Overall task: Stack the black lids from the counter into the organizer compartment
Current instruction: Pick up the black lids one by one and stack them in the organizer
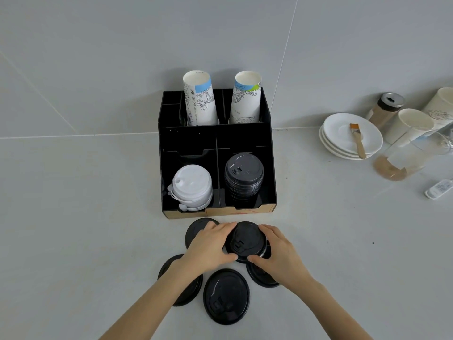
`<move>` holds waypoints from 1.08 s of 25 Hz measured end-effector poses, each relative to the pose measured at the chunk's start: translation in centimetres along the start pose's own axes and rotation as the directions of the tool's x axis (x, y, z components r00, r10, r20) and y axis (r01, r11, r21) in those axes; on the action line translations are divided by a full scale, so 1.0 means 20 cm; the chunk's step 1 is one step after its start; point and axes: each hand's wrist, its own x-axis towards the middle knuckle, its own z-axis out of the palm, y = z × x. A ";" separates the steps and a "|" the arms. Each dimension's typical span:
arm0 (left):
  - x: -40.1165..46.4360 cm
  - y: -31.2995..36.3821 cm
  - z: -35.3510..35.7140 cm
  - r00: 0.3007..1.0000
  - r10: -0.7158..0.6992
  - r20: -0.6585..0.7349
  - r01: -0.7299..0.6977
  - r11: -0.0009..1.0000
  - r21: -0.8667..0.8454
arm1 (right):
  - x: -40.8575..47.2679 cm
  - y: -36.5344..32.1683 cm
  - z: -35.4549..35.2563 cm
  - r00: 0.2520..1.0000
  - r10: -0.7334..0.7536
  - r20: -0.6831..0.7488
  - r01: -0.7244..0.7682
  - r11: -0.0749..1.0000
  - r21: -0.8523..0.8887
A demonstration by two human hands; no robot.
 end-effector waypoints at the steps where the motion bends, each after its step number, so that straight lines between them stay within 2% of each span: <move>1: 0.00 0.00 0.00 1.000 0.003 -0.008 -0.003 1.000 -0.018 | 0.00 0.00 0.00 1.000 -0.008 -0.002 0.008 1.000 0.013; 9: -0.07 0.03 -0.05 0.972 0.071 -0.225 -0.116 0.974 -0.194 | -0.03 -0.01 -0.10 0.992 -0.121 -0.047 0.124 0.989 0.083; 18: -0.08 0.11 -0.19 0.843 0.088 -0.531 -0.243 0.942 -0.229 | 0.03 -0.15 -0.27 0.950 -0.264 -0.163 0.274 0.961 0.039; 23: -0.01 0.14 -0.27 0.804 0.021 -0.594 -0.210 0.945 -0.251 | 0.15 -0.22 -0.34 0.944 -0.262 -0.201 0.276 0.960 0.044; 27: 0.08 0.13 -0.35 0.804 0.000 -0.595 -0.187 0.949 -0.253 | 0.26 -0.25 -0.37 0.933 -0.274 -0.233 0.285 0.959 0.013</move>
